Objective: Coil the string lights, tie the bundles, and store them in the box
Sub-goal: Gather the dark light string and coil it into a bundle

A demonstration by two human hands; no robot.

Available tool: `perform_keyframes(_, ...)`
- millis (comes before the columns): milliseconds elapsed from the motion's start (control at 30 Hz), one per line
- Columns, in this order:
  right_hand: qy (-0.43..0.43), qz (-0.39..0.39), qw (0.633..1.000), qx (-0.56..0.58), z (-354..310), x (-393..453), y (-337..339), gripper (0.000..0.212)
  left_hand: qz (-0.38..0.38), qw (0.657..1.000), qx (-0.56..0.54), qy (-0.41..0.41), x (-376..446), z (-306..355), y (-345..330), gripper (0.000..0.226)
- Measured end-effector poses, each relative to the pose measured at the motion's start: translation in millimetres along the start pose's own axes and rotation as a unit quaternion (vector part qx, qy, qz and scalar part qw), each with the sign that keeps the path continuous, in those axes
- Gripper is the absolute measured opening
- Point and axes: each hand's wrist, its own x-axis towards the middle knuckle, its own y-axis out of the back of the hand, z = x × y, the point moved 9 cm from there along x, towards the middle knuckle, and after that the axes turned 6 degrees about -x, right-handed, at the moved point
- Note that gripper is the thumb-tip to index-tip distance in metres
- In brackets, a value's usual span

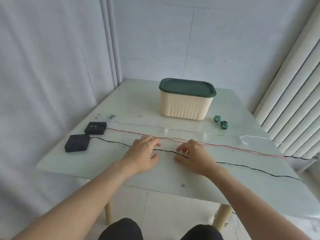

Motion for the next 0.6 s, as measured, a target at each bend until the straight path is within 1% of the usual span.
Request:
perform_keyframes(67, -0.009, 0.009, 1.0, -0.026, -4, -8, -1, 0.013, -0.041, 0.997, 0.034, 0.053, -13, -18, 3, 0.032)
perform_keyframes(100, -0.007, 0.013, 0.999, -0.038, -6, -11, -3, 0.012, -0.039, 0.996, 0.044, 0.07, -18, -31, 8, 0.032)
perform_keyframes(167, -0.002, -0.008, 0.996, -0.088, -12, -14, -12, 0.016, -0.029, 0.992, 0.061, 0.104, -24, -50, 22, 0.022)
perform_keyframes(200, 0.004, -0.005, 0.994, -0.11, -15, -15, -12, 0.016, -0.032, 0.989, 0.088, 0.113, -26, -58, 28, 0.014)
perform_keyframes(233, 0.007, 0.009, 0.993, -0.118, -15, -16, -7, 0.016, -0.037, 0.986, 0.111, 0.116, -27, -65, 34, 0.011)
perform_keyframes(267, -0.001, 0.025, 0.995, -0.101, -13, -19, 1, 0.017, -0.048, 0.984, 0.124, 0.122, -30, -72, 38, 0.012)
perform_keyframes(333, -0.044, 0.053, 0.997, -0.04, 5, -22, 22, 0.021, -0.068, 0.98, 0.125, 0.141, -35, -88, 46, 0.011)
perform_keyframes(367, -0.071, 0.068, 0.995, -0.027, 16, -24, 34, 0.024, -0.076, 0.98, 0.12, 0.139, -37, -93, 49, 0.015)
perform_keyframes(433, -0.107, 0.087, 0.989, -0.059, 37, -33, 58, 0.029, -0.09, 0.982, 0.116, 0.118, -40, -96, 48, 0.032)
perform_keyframes(467, -0.117, 0.088, 0.985, -0.092, 45, -38, 68, 0.032, -0.102, 0.98, 0.123, 0.115, -41, -95, 45, 0.035)
perform_keyframes(533, -0.126, 0.08, 0.978, -0.146, 60, -49, 83, 0.039, -0.11, 0.975, 0.144, 0.128, -42, -89, 42, 0.032)
perform_keyframes(600, -0.132, 0.073, 0.975, -0.164, 77, -63, 93, 0.044, -0.068, 0.978, 0.145, 0.136, -37, -78, 47, 0.03)
